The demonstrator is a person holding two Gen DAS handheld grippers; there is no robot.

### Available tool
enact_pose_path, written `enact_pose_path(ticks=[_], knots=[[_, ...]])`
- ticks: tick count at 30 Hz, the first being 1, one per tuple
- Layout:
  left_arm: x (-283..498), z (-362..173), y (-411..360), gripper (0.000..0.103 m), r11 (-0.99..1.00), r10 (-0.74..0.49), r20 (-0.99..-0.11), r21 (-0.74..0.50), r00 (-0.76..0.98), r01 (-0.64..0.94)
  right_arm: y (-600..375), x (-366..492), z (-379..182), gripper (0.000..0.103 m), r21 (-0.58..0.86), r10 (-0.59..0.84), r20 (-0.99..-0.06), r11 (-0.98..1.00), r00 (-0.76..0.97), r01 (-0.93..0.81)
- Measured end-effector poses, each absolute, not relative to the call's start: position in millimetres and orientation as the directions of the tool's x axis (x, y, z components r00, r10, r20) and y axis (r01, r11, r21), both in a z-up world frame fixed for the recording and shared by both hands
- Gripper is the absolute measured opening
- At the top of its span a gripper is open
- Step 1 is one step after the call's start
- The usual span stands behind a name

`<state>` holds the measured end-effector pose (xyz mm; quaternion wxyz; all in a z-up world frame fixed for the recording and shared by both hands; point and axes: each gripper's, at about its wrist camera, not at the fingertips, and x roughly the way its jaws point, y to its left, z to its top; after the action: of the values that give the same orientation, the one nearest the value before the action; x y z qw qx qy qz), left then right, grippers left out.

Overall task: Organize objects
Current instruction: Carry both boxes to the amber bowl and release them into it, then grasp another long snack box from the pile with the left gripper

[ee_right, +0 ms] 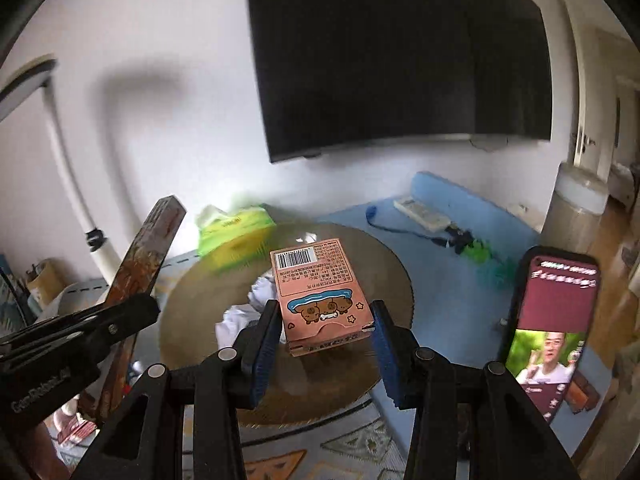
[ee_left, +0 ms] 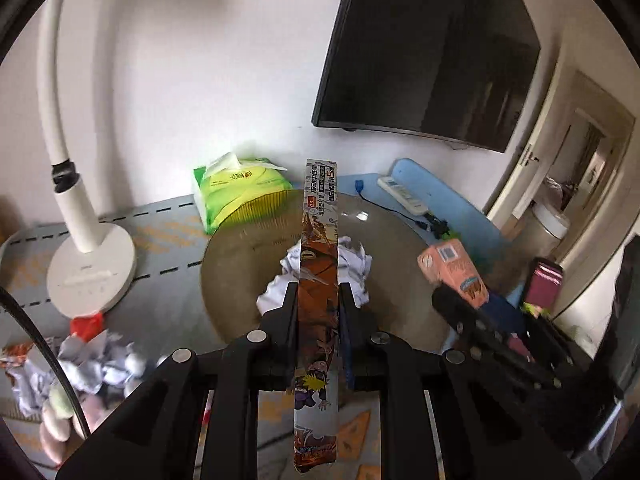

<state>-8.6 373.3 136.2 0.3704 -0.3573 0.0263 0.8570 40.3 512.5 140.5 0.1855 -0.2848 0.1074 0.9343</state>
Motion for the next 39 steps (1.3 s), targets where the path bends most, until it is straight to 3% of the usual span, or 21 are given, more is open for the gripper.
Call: enact_pose_path(ticks=[2,3,4,9,20,25,32,37,39], knots=[[-14,131,381,0.017,-0.731,0.614,-0.618,-0.212,-0.491,-0.648,518,33,135,0.044,0.105,0.277,-0.575,-0.908,-0.77,-0.405],[-16,129,383,0.033,-0.736,0.605,-0.625,-0.201,-0.494,-0.646,521,32,133,0.044,0.107,0.276,-0.574,-0.908,-0.771,-0.404],[-18,126,384,0.035,-0.742,0.594,-0.635,-0.195,-0.494,-0.641,522,30,131,0.047,0.107,0.269,-0.576,-0.912,-0.772,-0.397],[-22,121,374,0.035,-0.737,0.597,-0.662,-0.23,-0.453,-0.635,520,33,129,0.068,0.092,0.253,-0.575,-0.925,-0.778,-0.369],[27,161,255,0.037,-0.785,0.595,-0.547,-0.238,-0.589,-0.572,465,77,136,0.07,0.072,0.144,-0.54,-0.974,-0.829,-0.216],[43,137,161,0.047,-0.886,0.453,-0.577,-0.201,-0.68,-0.419,419,95,111,0.077,0.047,0.08,-0.533,-0.991,-0.842,-0.124],[33,77,40,0.052,-0.976,0.199,-0.66,-0.197,-0.725,-0.088,388,92,75,0.077,0.061,0.022,-0.555,-0.996,-0.831,-0.067],[17,36,-11,0.052,-0.94,0.216,-0.672,-0.34,-0.709,0.036,382,86,57,0.078,0.057,0.025,-0.583,-0.996,-0.812,-0.072],[9,22,-17,0.052,-0.937,0.197,-0.699,-0.341,-0.687,0.078,383,84,57,0.078,0.063,0.024,-0.588,-0.995,-0.809,-0.076]])
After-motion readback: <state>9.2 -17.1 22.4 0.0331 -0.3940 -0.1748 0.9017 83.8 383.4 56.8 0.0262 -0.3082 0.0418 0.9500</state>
